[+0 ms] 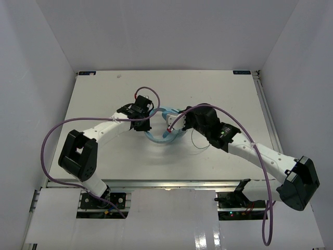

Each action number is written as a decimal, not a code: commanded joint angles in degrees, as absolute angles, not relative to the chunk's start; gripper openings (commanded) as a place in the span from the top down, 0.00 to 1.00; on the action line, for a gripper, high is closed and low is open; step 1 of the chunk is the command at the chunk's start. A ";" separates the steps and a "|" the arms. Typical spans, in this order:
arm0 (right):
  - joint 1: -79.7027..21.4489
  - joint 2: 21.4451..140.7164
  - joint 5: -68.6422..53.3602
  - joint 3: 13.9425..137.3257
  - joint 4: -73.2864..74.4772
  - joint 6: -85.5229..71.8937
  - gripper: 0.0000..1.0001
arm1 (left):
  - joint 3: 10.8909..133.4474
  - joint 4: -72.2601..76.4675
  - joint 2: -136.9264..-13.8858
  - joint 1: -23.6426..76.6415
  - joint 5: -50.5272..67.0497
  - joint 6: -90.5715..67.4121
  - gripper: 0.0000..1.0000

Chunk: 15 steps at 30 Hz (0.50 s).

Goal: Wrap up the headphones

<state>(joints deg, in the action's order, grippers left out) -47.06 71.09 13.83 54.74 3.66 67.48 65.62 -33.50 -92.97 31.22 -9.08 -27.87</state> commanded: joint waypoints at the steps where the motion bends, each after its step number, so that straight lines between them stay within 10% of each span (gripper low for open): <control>1: -45.69 68.73 15.99 57.92 -3.25 66.98 0.75 | 64.35 -34.32 -89.65 31.38 -5.90 -24.62 1.00; 15: -40.66 70.04 0.01 58.57 -0.16 56.49 0.73 | 61.25 -30.60 -86.67 31.38 7.74 -18.63 1.00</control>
